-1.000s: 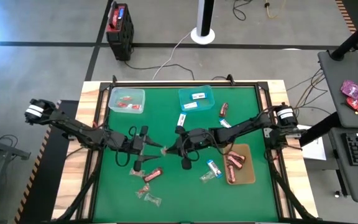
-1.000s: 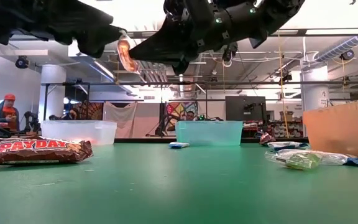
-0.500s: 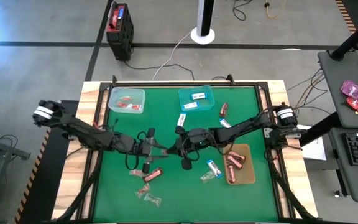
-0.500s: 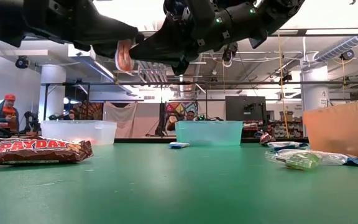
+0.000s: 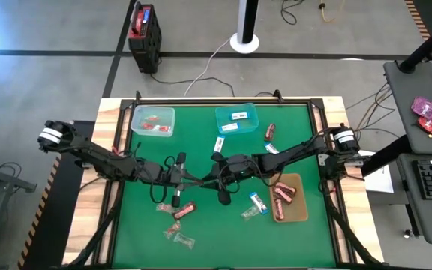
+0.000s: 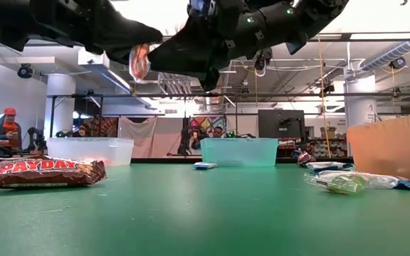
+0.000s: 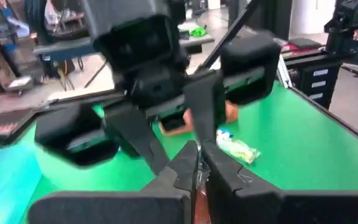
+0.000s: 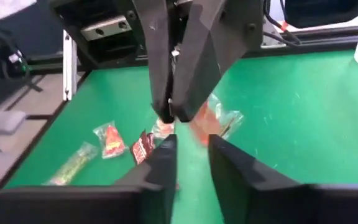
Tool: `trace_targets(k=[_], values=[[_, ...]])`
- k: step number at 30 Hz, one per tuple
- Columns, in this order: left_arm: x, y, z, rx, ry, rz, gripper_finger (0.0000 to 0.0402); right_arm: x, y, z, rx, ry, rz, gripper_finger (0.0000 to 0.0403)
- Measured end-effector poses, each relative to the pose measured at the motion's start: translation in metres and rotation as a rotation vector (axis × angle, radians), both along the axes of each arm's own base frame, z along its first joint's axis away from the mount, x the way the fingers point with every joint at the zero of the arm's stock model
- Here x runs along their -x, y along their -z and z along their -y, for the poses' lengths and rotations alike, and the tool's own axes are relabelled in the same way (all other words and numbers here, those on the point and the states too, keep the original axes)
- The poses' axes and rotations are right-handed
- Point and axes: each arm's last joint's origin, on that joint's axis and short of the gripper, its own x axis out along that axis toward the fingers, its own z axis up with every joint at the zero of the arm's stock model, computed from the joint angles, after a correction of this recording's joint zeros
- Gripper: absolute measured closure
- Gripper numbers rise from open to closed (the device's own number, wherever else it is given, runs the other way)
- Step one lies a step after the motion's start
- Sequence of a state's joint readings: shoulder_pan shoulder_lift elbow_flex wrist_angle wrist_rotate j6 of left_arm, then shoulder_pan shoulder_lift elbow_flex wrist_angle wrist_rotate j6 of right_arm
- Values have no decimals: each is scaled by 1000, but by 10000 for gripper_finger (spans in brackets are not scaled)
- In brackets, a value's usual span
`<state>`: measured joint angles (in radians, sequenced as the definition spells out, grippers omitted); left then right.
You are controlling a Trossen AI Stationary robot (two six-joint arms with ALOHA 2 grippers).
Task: Sort candy by brand, put in halloween buckets
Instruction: Put the orange gummy into the white bin
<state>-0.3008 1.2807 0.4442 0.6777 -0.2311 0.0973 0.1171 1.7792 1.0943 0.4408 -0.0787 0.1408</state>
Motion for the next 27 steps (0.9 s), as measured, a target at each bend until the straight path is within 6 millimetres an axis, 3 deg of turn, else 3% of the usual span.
trace_targets(k=[5,10,17,23,27], values=[[16,-4,-16,-33,-221,-120,401,1,-16,5,-57,76,-51,252],[40,-23,-56,18,-504,-234,401,6,-23,11,-9,275,-159,221],[76,-34,-134,122,-959,-509,402,4,-27,16,24,310,-160,218],[99,-23,-191,231,-1101,-609,401,5,-24,18,39,311,-166,218],[109,-12,-214,246,-1173,-693,401,5,-24,18,40,312,-168,219]])
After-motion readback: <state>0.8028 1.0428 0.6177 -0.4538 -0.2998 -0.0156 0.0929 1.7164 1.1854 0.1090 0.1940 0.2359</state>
